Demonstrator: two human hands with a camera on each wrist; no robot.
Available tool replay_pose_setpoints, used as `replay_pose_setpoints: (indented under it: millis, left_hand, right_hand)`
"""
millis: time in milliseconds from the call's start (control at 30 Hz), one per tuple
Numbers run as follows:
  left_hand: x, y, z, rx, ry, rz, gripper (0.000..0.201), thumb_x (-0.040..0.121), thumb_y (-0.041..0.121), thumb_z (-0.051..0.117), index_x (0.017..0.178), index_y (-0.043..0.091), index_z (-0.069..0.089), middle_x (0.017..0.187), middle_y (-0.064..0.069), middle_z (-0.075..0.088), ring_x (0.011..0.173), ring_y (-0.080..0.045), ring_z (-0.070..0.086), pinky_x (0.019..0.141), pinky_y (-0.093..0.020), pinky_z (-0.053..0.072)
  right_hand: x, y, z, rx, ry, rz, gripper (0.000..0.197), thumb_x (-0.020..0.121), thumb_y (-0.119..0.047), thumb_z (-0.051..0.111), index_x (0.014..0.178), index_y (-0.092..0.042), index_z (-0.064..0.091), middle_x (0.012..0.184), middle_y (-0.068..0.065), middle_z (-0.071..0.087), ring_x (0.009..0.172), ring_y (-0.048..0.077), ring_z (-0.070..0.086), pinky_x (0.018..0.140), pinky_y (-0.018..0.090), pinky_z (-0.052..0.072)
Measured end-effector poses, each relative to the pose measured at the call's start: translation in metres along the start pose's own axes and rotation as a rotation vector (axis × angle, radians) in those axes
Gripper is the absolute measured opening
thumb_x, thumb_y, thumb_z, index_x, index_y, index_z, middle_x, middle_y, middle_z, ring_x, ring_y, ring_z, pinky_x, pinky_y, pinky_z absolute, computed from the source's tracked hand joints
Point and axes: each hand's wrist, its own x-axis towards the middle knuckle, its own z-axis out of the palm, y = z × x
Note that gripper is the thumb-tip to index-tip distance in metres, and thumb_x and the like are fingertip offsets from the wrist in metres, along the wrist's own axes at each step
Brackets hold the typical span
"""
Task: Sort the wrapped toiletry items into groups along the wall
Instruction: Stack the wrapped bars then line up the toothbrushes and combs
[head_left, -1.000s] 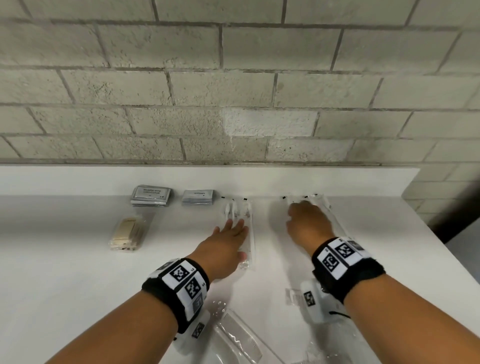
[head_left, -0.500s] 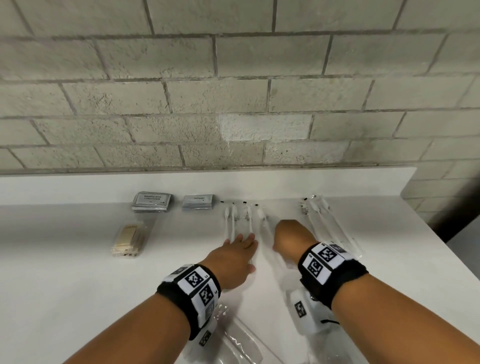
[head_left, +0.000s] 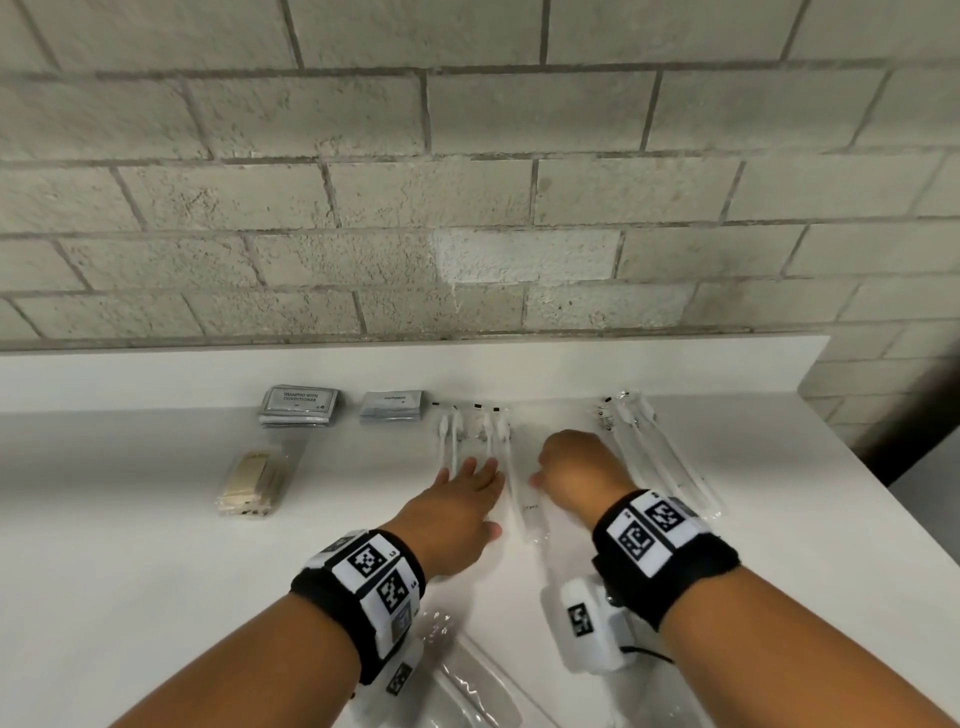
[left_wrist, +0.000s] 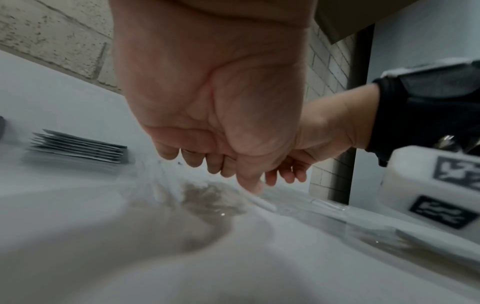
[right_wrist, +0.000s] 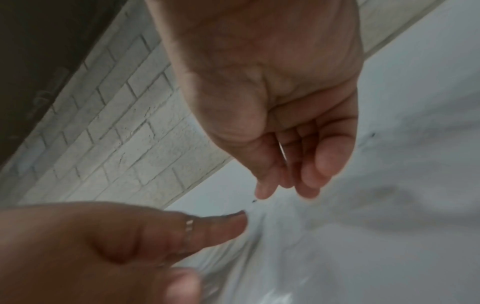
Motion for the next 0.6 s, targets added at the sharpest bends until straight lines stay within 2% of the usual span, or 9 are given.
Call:
replay_pose_setpoints:
  millis: [100,200,267,300,367,433,500,533,600]
  left_hand:
    - [0.002,0.01,-0.002,-0.021,0.026,0.025,0.064,0.102,0.031,0.034,0.153,0.017,-0.001,0.16,0.004,-0.013,0.148,-0.015,-0.012,0.121,-0.033,-0.003]
    - [0.008,0.018,0.0,0.0,-0.009,0.042,0.064,0.102,0.033,0.035,0.153,0.016,0.0,0.161,0.001,-0.012,0.148,-0.016,-0.01,0.12,-0.034,-0.002]
    - [0.011,0.02,0.002,0.019,-0.052,0.027,0.063,0.102,0.032,0.033,0.153,0.014,0.001,0.161,0.0,-0.011,0.148,-0.017,-0.01,0.12,-0.034,-0.002]
    - [0.012,0.02,0.004,0.027,-0.07,0.018,0.063,0.102,0.032,0.033,0.153,0.014,0.001,0.161,0.0,-0.011,0.148,-0.017,-0.01,0.12,-0.034,-0.002]
    - [0.012,0.019,0.006,0.037,-0.087,0.009,0.062,0.103,0.031,0.033,0.153,0.014,0.001,0.161,0.0,-0.012,0.148,-0.017,-0.01,0.12,-0.035,-0.002]
    - [0.012,0.019,0.006,0.04,-0.084,0.006,0.062,0.103,0.03,0.033,0.153,0.014,0.001,0.161,0.0,-0.011,0.148,-0.017,-0.009,0.12,-0.035,-0.002]
    - [0.012,0.018,0.006,0.031,-0.081,0.004,0.061,0.102,0.029,0.033,0.153,0.014,0.002,0.161,0.0,-0.011,0.148,-0.017,-0.009,0.12,-0.035,-0.002]
    - [0.012,0.018,0.006,0.024,-0.08,0.003,0.061,0.102,0.028,0.033,0.153,0.014,0.002,0.161,0.0,-0.011,0.148,-0.017,-0.009,0.12,-0.035,-0.002]
    - [0.012,0.018,0.007,0.018,-0.074,0.004,0.061,0.102,0.028,0.034,0.153,0.014,0.003,0.161,0.0,-0.01,0.148,-0.017,-0.008,0.12,-0.035,-0.003]
  right_hand:
    - [-0.002,0.036,-0.016,-0.07,0.145,0.132,0.037,0.087,-0.009,0.046,0.121,-0.014,0.061,0.131,0.006,0.059,0.116,0.024,0.059,0.089,0.029,0.047]
    - [-0.005,0.064,-0.016,-0.159,0.054,0.224,0.054,0.088,-0.008,0.046,0.141,-0.016,0.045,0.156,-0.002,0.031,0.133,0.026,0.046,0.102,0.033,0.041]
    - [-0.002,0.075,-0.013,-0.246,-0.025,0.2,0.062,0.086,-0.016,0.053,0.145,-0.005,0.035,0.154,0.012,0.032,0.136,0.034,0.039,0.106,0.04,0.038]
    - [0.0,0.077,-0.015,-0.263,-0.086,0.202,0.058,0.087,-0.018,0.054,0.14,0.003,0.04,0.144,0.021,0.043,0.13,0.036,0.046,0.103,0.041,0.042]
    - [0.004,0.079,-0.016,-0.22,-0.15,0.194,0.052,0.09,-0.017,0.054,0.136,0.004,0.045,0.139,0.02,0.05,0.126,0.033,0.05,0.1,0.039,0.044]
    - [0.012,0.082,-0.013,-0.24,-0.13,0.141,0.073,0.088,-0.023,0.054,0.15,-0.01,0.018,0.159,0.006,0.017,0.145,0.024,0.022,0.117,0.039,0.021]
    - [0.017,0.078,-0.009,-0.345,-0.016,0.01,0.088,0.079,-0.032,0.056,0.153,-0.029,0.01,0.16,0.008,0.015,0.149,0.023,0.003,0.121,0.042,0.003]
    - [0.02,0.074,-0.007,-0.336,0.007,0.001,0.089,0.076,-0.029,0.056,0.153,-0.028,0.012,0.155,0.014,0.028,0.149,0.026,0.009,0.12,0.044,0.007]
    - [0.018,0.061,-0.008,-0.053,-0.015,0.098,0.058,0.085,-0.016,0.054,0.14,-0.006,0.039,0.131,0.021,0.055,0.13,0.034,0.047,0.107,0.041,0.038]
